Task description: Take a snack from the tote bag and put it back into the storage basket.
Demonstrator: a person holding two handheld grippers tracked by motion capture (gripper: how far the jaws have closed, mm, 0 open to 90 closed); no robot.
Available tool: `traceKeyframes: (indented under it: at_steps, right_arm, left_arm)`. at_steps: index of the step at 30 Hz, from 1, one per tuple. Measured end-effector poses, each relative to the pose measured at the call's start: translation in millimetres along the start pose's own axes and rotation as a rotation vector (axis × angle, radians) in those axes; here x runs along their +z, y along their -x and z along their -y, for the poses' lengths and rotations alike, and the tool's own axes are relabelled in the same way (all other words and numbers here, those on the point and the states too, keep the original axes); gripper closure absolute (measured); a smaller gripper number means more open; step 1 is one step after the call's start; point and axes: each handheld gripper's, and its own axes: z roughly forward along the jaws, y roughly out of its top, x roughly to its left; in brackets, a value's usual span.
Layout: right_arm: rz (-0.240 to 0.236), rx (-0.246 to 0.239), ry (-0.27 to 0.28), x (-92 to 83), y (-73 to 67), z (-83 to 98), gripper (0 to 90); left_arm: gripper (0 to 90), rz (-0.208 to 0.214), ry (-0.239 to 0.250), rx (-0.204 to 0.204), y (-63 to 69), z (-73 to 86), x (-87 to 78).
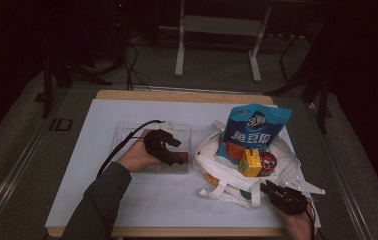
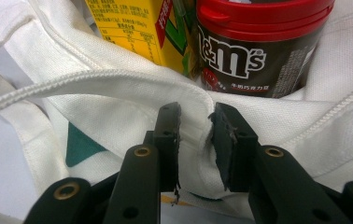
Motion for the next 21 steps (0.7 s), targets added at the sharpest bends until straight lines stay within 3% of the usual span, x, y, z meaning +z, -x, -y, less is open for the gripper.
traceKeyframes:
  at_steps: [12, 21]
  right_arm:
    - [0.001, -0.001, 0.001, 0.0, -0.1, 0.2, 71.4]
    - [0.0, 0.0, 0.0, -0.1, 0.1, 0.1, 71.4]
  left_arm:
    - [26.0, -0.095, 0.09, 0.023, 10.4, -5.0, -8.7]
    - [26.0, -0.124, 0.16, 0.036, 21.1, -12.2, -6.7]
